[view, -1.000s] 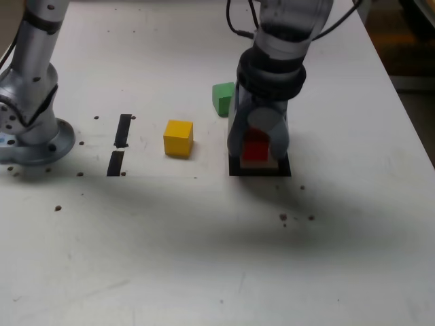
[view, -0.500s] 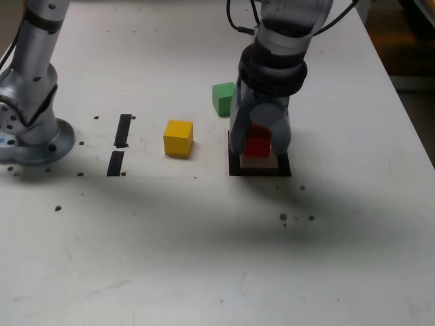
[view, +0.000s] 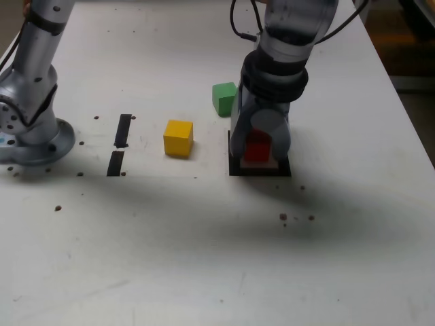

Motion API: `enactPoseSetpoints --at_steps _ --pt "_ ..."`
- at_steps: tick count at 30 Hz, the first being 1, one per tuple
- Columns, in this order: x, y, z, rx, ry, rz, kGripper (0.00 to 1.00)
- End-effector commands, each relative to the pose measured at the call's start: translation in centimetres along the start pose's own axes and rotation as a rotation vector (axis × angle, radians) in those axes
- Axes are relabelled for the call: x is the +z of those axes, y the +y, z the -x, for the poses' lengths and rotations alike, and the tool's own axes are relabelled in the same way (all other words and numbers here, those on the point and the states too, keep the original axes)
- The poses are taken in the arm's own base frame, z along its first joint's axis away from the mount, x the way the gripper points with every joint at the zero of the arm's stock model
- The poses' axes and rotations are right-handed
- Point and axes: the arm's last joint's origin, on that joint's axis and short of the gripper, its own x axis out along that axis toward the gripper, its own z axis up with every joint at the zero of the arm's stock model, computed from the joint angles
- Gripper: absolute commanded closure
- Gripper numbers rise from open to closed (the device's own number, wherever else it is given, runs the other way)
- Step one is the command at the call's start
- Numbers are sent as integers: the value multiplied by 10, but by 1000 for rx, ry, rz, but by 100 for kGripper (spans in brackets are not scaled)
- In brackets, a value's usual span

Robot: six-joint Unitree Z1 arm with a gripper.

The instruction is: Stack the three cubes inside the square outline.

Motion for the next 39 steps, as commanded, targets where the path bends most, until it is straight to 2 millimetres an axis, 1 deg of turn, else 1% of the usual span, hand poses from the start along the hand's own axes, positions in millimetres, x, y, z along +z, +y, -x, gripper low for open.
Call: enactPoseSetpoints --at_steps 1,3,4,5,6,7,10,13,16,19,21,22,23,24,25,28,33,35,39 --pt "-1 1 2 1 -2 2 55" --pt "-1 2 3 -3 -2 2 32" --pt "-1 2 3 -7 -3 2 19" --pt "-1 2 4 -10 -5 3 10" --pt "-2 2 5 -13 -8 3 4" --pt "-2 3 7 -15 -13 3 1" --pt "-9 4 18 -17 -24 4 0" --pt "-27 5 38 -17 -38 -5 0" --pt "-56 4 60 -11 -59 -30 0" --pt "-94 4 74 11 -68 -53 0" --pt "-121 6 75 24 -59 -59 0" --pt "-136 8 72 30 -50 -59 0" --pt "-143 8 69 32 -44 -58 1" --pt "-153 9 63 34 -34 -57 1" --pt "-158 10 57 35 -27 -56 1" --pt "-163 10 40 37 -10 -63 1" --pt "-161 11 11 41 18 -79 2" --pt "-156 11 4 39 20 -86 3" --pt "-141 10 -7 31 25 -102 8"
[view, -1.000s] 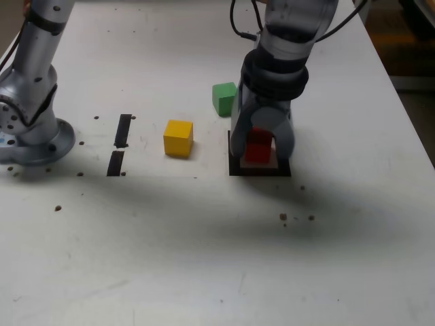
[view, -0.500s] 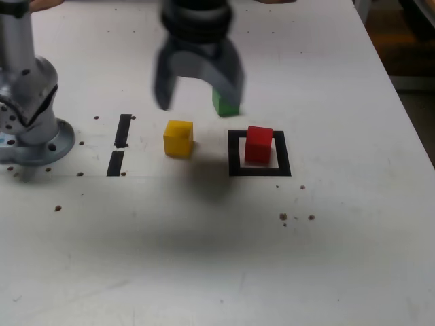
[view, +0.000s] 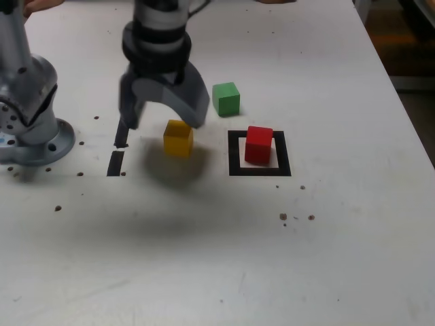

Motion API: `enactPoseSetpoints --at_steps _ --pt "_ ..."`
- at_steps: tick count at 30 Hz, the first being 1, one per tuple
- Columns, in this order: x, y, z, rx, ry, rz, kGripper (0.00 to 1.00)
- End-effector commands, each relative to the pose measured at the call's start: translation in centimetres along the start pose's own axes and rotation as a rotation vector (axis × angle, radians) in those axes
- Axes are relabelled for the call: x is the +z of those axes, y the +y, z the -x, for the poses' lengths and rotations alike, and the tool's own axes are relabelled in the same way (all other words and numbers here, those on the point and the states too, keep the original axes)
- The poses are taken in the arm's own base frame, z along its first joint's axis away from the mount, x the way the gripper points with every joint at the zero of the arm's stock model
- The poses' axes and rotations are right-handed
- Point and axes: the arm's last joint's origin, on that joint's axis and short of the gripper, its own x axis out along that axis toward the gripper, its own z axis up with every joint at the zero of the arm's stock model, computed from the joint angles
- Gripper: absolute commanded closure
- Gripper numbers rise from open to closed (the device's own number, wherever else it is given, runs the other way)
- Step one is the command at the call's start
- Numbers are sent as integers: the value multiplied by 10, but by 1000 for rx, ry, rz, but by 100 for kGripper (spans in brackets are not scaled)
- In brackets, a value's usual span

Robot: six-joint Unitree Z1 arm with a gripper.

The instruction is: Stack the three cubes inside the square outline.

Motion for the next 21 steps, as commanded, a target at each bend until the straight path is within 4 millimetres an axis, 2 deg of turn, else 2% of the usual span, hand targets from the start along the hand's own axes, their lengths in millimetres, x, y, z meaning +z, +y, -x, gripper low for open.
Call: enactPoseSetpoints --at_steps 1,6,11,16,21 --pt "10 0 -4 -7 8 -6 10" --pt "25 -2 -16 -21 43 -11 21" --pt "33 -3 -26 -26 50 -11 43" --pt "33 -3 -28 -23 41 -4 64" --pt "34 -3 -30 -17 38 6 73"
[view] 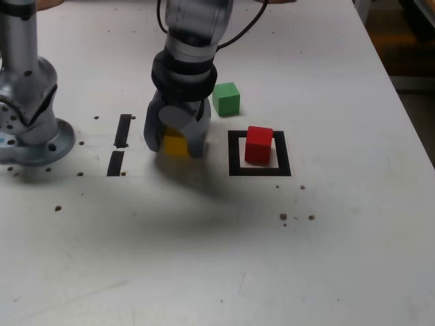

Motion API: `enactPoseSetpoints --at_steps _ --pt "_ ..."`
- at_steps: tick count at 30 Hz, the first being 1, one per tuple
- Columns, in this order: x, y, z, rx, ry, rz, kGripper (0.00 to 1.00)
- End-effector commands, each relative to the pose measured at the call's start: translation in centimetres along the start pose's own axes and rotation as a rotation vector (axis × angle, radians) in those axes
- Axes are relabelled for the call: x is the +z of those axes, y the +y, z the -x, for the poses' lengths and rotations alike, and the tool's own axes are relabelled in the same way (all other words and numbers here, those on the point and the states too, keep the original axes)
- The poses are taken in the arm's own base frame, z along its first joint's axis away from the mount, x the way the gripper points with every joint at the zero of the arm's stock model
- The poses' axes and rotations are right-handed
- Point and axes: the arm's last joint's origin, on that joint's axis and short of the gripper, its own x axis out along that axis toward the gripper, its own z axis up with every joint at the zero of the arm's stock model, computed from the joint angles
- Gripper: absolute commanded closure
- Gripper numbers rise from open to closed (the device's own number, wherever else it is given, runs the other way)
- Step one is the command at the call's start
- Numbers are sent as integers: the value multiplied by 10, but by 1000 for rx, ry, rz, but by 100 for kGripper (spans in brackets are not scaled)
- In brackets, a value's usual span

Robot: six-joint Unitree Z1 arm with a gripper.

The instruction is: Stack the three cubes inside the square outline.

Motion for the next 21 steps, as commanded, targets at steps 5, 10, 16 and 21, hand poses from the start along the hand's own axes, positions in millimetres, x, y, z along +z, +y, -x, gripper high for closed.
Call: enactPoseSetpoints --at_steps 5,10,16,21 --pt "-1 1 6 15 16 10 78" --pt "0 4 52 21 40 15 79" --pt "19 1 127 22 -17 19 79" --pt "48 -5 142 29 -70 12 79"
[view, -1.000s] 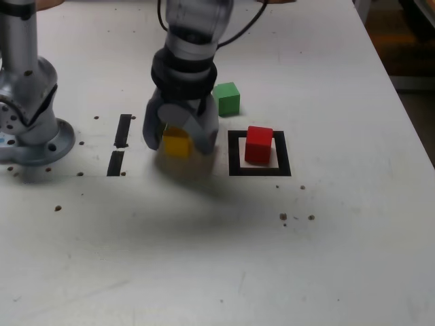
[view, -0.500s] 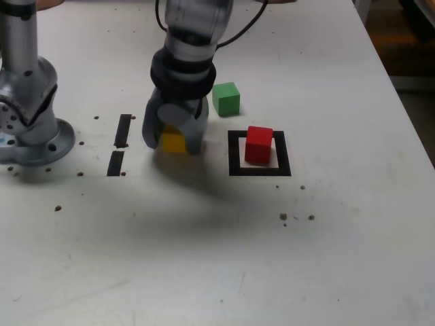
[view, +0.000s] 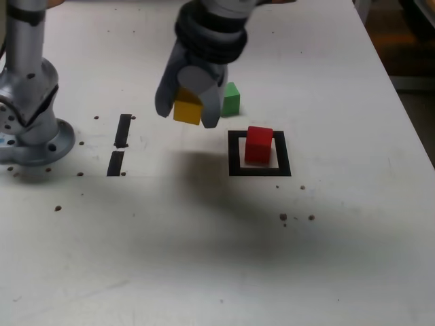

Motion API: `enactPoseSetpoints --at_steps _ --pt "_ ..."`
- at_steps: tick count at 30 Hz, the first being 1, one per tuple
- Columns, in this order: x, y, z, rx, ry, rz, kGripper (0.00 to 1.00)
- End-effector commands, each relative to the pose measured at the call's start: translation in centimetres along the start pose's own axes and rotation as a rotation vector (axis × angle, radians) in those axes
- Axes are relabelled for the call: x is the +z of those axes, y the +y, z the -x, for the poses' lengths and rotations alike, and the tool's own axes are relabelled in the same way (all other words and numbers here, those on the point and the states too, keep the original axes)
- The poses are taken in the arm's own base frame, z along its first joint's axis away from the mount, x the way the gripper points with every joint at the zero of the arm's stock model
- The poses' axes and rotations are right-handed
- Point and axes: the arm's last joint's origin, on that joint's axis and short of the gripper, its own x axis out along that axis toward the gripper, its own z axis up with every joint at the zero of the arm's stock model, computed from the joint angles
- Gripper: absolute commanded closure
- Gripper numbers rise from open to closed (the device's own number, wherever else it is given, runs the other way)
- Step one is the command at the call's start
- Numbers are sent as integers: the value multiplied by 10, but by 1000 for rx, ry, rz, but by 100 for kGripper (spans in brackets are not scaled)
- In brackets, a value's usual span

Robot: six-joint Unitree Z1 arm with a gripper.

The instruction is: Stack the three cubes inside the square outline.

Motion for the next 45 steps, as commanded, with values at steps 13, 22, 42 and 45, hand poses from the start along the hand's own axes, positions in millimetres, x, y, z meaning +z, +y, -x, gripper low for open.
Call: enactPoseSetpoints --at_steps 13,22,42,45 --pt "35 2 57 3 -225 7 80" --pt "55 -1 40 4 -160 -8 79" --pt "76 2 22 -3 -116 -22 79" --pt "79 3 20 -5 -109 -26 79"
